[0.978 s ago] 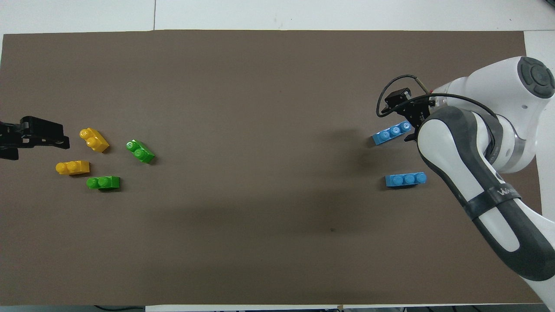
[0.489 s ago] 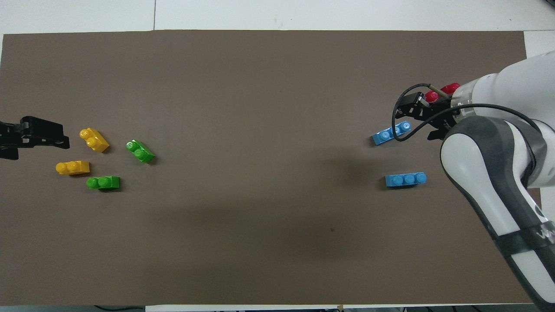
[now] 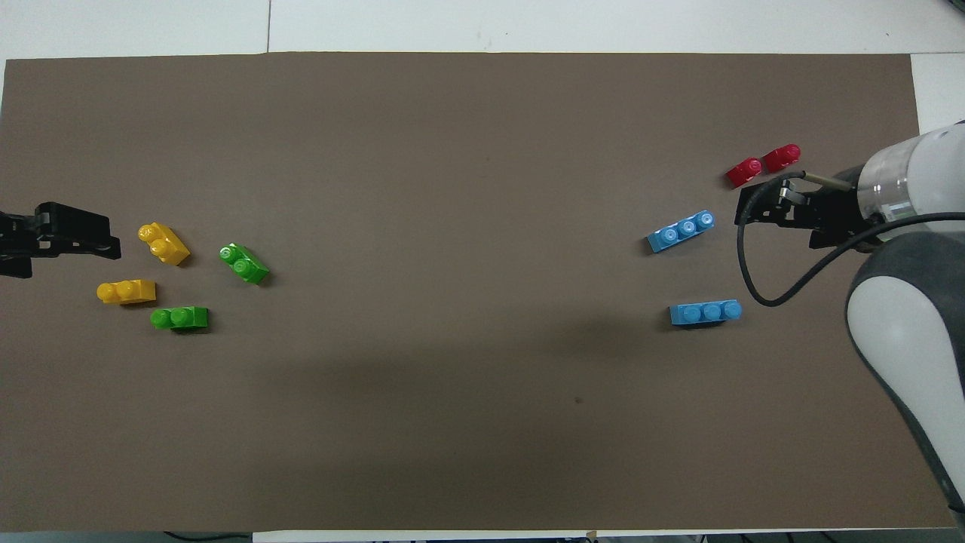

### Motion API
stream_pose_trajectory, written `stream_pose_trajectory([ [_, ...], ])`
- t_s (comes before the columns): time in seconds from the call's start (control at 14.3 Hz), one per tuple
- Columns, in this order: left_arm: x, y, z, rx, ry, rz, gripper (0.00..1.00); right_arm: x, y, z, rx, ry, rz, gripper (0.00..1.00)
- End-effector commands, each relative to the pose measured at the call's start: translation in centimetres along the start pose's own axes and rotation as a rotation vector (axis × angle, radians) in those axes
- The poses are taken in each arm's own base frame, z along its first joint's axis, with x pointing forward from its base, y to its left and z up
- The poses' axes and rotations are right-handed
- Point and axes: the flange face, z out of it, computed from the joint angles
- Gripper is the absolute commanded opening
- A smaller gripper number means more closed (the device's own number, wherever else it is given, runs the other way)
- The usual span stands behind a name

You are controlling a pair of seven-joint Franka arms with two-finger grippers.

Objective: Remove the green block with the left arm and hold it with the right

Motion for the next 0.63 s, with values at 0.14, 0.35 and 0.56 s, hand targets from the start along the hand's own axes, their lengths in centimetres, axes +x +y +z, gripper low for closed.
stream_pose_trajectory([
  [0.14, -0.1, -0.3, -0.1, 0.012, 0.015, 0.014, 1.00, -1.3, 1.3, -3.0, -0.035, -0.023, -0.109, 1.00],
  [0.35, -0.1, -0.2, -0.1, 0.012, 0.015, 0.016, 1.00, -2.4, 1.6, -4.3, -0.038, -0.033, -0.118, 1.00],
  [0.56, -0.1, -0.2, -0.1, 0.011, 0.017, 0.016, 1.00, -2.3, 2.1, -5.1, -0.076, -0.032, -0.170, 1.00],
])
